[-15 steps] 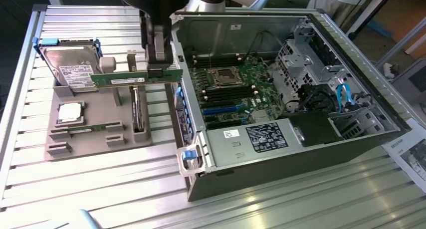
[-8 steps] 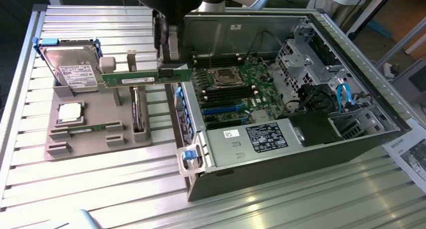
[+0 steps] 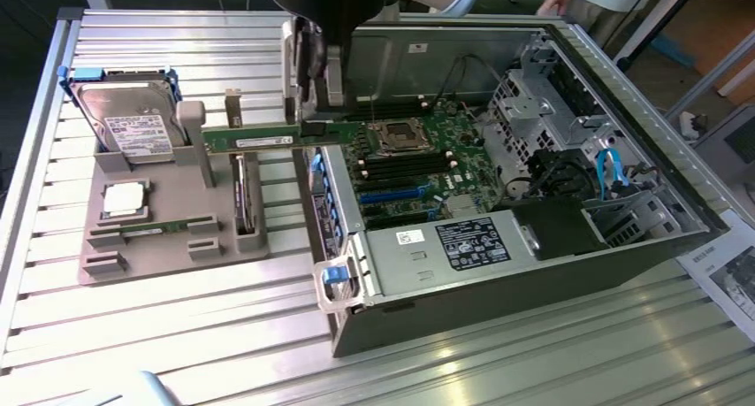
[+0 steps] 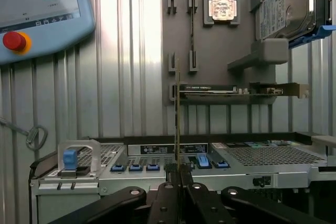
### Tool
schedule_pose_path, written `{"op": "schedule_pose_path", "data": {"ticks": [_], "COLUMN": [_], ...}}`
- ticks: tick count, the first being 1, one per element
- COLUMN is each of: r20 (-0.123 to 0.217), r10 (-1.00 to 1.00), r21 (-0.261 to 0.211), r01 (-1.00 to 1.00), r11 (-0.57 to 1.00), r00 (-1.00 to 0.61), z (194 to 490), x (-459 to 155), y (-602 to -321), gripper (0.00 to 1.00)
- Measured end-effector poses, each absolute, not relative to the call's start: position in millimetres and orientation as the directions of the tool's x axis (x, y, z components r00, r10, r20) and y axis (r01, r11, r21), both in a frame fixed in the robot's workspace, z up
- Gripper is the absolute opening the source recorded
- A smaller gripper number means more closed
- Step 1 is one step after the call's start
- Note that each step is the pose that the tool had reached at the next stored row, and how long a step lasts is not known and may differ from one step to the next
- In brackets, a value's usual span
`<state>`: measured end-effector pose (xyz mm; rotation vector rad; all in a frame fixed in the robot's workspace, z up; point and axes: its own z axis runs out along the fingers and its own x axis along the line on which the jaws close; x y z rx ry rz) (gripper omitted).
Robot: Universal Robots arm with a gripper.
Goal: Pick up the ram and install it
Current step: 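Pick up the ram and move it above insertion slot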
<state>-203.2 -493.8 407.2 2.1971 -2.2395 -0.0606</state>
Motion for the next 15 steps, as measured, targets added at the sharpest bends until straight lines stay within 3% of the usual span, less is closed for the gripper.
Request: {"op": "schedule_pose_path", "data": {"ticks": [15], "r20": [-0.024], "r10": [-1.0], "r21": [0.03], "r01": [-0.999], "r11": [0.019], "r00": [-0.019], "z": [407], "x": [-172], "y": [-495], "gripper": [0.12]}}
